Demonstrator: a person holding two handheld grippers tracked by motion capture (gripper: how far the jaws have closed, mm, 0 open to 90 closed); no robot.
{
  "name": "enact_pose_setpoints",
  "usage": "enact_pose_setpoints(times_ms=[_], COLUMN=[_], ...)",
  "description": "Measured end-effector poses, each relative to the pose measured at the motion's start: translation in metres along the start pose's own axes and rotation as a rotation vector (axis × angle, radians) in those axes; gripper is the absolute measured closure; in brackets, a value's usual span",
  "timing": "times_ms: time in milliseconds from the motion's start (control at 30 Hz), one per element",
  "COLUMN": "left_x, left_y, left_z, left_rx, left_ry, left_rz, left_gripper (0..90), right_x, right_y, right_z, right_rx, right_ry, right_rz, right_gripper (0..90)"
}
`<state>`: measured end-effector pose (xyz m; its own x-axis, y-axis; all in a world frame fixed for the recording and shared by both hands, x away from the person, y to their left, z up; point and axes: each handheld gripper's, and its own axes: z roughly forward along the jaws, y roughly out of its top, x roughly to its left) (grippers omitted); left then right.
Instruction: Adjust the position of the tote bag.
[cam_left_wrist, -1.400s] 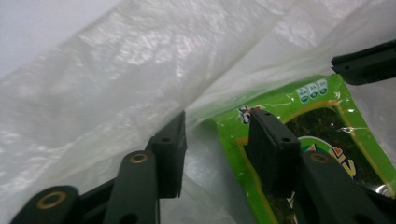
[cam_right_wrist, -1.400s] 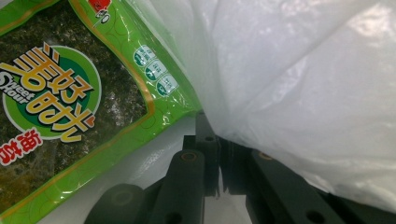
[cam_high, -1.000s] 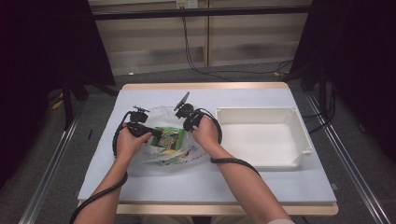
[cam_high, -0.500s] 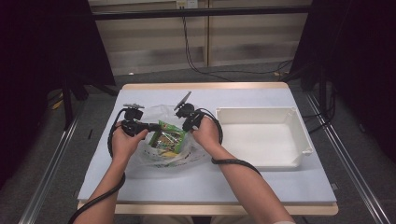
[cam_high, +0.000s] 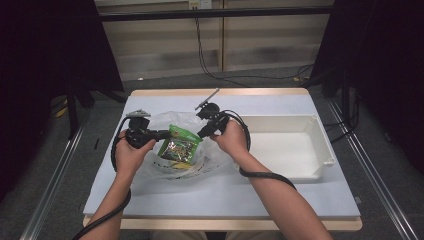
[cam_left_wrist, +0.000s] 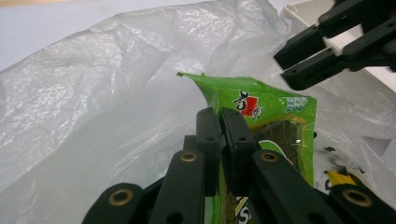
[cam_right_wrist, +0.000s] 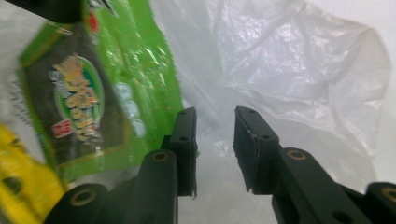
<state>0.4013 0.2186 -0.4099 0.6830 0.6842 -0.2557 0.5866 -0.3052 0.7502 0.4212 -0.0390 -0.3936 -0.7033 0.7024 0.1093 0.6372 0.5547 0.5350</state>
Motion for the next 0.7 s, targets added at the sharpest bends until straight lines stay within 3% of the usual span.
enact_pose_setpoints(times_ms=[133, 333, 467, 567, 700], left_x=[-0.003, -0.001, -0.004, -0.005, -0.006], left_y=[0.003, 0.004, 0.006, 0.006, 0.005], left_z=[-0.002, -0.003, -0.005, -0.005, -0.005], left_rx=[-0.016, -0.024, -0.032, -0.036, -0.054], left_ry=[-0.002, -0.001, -0.001, -0.01, -0.026], left_rz=[0.028, 0.024, 0.042, 0.051, 0.058], left_gripper=[87.0, 87.2, 87.5, 87.7, 88.1], right_x=[0.001, 0.004, 0.011, 0.016, 0.014], right_y=[0.002, 0.004, 0.006, 0.007, 0.008], right_z=[-0.015, -0.025, -0.019, -0.012, -0.004], right_rx=[-0.001, -0.02, -0.019, -0.01, 0.0], right_ry=[0.023, 0.08, 0.145, 0.151, 0.151], right_rz=[-0.012, -0.04, -0.066, -0.086, -0.078], right_gripper=[58.5, 51.9, 46.0, 41.2, 35.6])
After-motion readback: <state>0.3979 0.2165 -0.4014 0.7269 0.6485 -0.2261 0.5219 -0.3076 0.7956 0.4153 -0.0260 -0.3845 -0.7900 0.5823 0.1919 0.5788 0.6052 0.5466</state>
